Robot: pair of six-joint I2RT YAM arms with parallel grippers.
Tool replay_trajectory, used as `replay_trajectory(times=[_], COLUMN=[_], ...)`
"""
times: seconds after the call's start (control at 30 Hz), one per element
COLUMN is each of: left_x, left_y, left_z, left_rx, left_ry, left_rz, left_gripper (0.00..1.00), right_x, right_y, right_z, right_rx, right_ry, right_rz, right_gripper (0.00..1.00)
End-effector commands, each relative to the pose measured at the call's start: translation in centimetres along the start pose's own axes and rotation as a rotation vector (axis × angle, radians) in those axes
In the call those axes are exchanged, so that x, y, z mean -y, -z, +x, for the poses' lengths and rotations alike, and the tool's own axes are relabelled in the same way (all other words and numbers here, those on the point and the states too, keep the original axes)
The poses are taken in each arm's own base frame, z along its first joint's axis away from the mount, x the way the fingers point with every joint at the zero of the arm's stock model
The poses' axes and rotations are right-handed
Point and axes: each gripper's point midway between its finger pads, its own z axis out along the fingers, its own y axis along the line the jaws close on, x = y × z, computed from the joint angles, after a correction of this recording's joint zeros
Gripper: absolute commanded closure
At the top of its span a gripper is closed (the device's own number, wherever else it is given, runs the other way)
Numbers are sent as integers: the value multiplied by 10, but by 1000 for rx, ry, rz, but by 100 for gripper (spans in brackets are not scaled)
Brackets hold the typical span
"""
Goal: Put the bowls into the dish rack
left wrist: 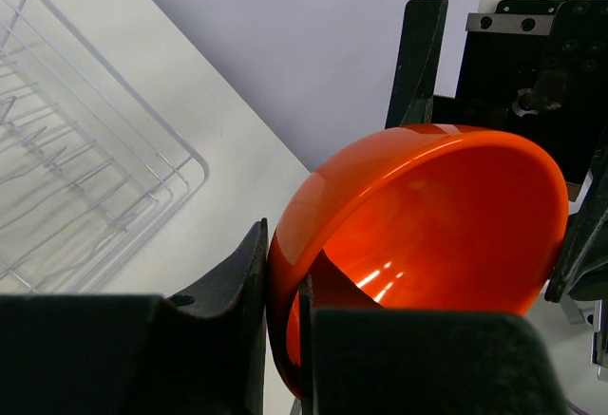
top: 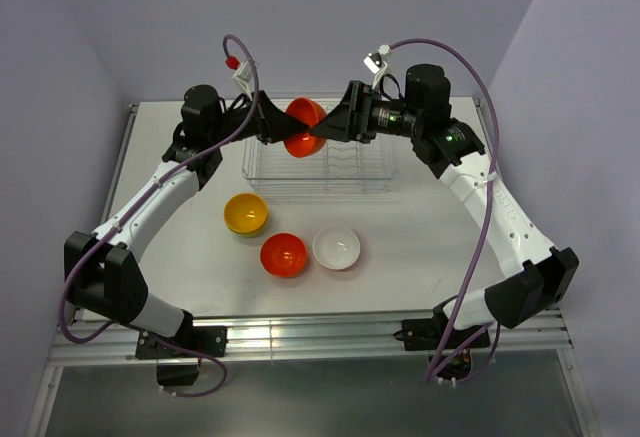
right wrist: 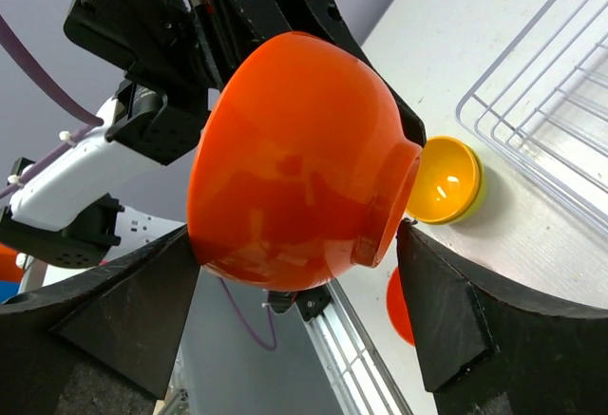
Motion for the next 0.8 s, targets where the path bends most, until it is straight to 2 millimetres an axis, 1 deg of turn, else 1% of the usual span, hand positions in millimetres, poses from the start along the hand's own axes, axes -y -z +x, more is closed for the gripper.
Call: replay_trajectory(times=[0.0,0.23,0.27,0.3,0.37,0.4,0.47,0.5,0.57,0.6,0.63,0.73,0.77], left_x=[32,28,28,28,26,25,22,23,22,22,22,21,19], left_y=[8,7,6,6,6,5,3,3,2,1,1,0,0], left_z=[-13,-12,-12,-13,-12,-11,-10,-10,-9,-9,-10,-10,-9], left_rx=[37,31,31,32,27,24,20,20,19,18,19,16,11], left_ry=[-62,-54,-60,-63,-66,-65,-63,-65,-64,-60,-65,-65,-63], left_rz=[78,64,62,60,51,46,35,37,32,30,29,21,17], left_gripper=[100,100,100,100,100,100,100,100,100,99,99,94,91], right_x=[-10,-9,-10,-9,-10,-10,-10,-9,-10,-10,-8,-7,-7], right_y=[0,1,2,2,2,3,3,3,3,3,2,2,2], right_z=[-3,-4,-5,-4,-4,-4,-5,-4,-6,-5,-4,-4,-4], right_rx=[15,25,30,28,30,30,37,35,42,39,37,38,38], right_ry=[46,50,56,57,61,63,72,72,85,85,84,86,89], right_rz=[-33,-22,-21,-20,-19,-19,-11,-4,5,5,10,16,16], right_gripper=[11,11,13,18,23,31,37,43,49,56,60,86,100])
